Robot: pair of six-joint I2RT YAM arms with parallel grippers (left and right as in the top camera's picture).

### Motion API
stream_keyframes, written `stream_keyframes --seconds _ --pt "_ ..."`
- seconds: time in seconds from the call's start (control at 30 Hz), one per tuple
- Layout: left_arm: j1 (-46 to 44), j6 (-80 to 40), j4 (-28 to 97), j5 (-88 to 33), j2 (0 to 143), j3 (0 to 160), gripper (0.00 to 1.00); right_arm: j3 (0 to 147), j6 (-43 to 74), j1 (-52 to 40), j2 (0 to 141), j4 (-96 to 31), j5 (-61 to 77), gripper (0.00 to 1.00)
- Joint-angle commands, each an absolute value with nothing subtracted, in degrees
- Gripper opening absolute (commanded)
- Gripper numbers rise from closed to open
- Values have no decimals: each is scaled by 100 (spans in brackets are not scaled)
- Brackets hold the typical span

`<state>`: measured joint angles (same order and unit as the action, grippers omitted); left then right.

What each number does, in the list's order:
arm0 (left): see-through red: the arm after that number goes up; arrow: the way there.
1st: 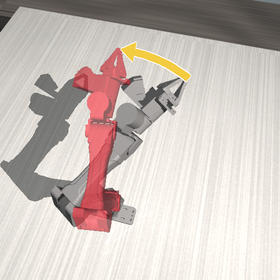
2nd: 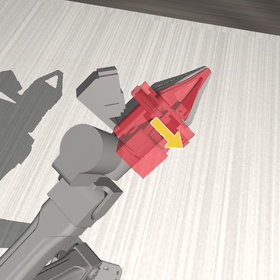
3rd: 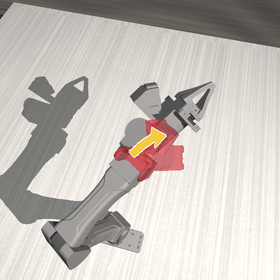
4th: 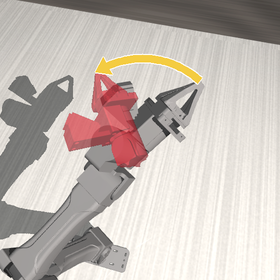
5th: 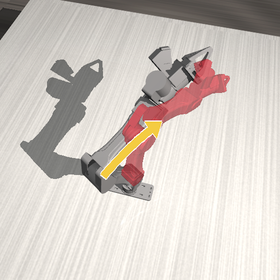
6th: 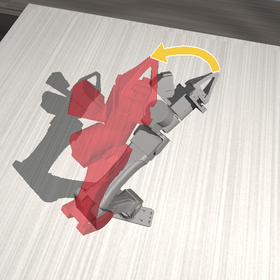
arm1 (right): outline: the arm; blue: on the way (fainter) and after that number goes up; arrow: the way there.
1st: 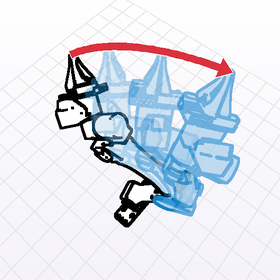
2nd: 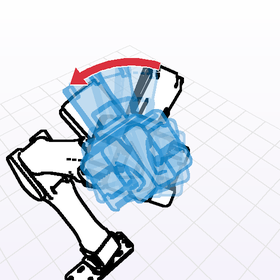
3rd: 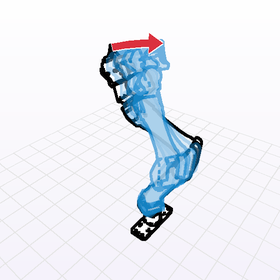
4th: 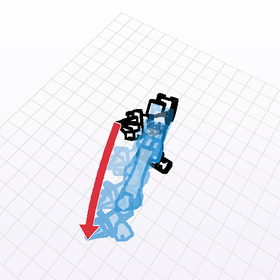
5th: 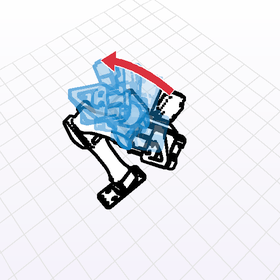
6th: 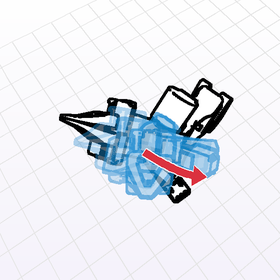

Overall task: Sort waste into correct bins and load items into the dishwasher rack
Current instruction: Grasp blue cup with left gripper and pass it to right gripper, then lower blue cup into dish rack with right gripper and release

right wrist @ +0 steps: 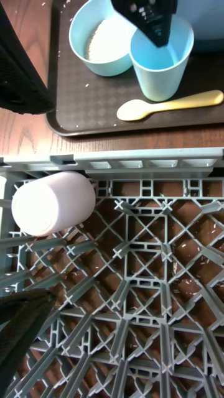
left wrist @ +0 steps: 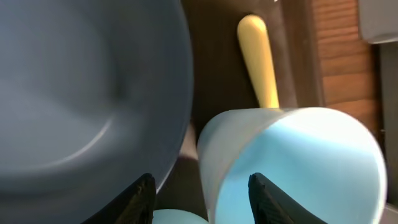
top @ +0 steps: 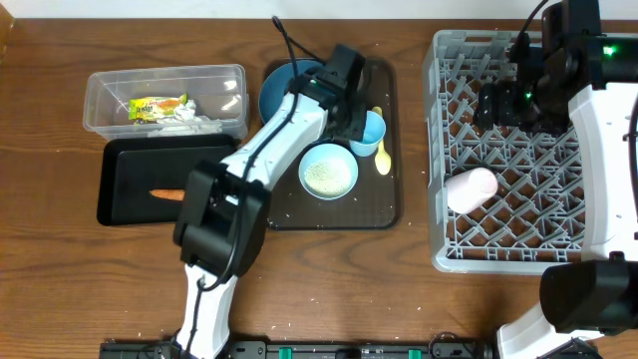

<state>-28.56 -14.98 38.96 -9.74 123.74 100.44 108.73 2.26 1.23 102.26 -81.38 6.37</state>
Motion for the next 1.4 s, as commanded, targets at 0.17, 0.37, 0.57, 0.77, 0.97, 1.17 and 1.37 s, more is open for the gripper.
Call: stream_keyframes --seconds 0.17,0.37,0.57,0.77,0.97,1.17,1.37 --pt "-2856 -1511 3876 -991 12250 10114 19 10927 158 132 10158 -8125 624 87" --pt "-2902 -1566 3859 -1035 12215 10116 6 10927 158 132 10158 -8138 624 87" --pt "-2475 -1660 3861 -2399 11664 10125 6 10927 -189 132 10158 -8058 1365 87" --pt "-1511 -1656 4121 -4423 11037 10123 6 10927 -978 56 10158 -7321 3889 88" --pt "-674 -1632 4169 -7030 10853 10123 6 10927 -1968 -314 10158 -6674 5660 99" --pt "-419 -1634 4169 -8661 10853 10121 6 10927 -2307 -869 10158 -6027 6337 98" --pt "-519 -1658 4185 -9013 10853 10119 6 10925 -2434 -1365 10158 -5586 6261 96"
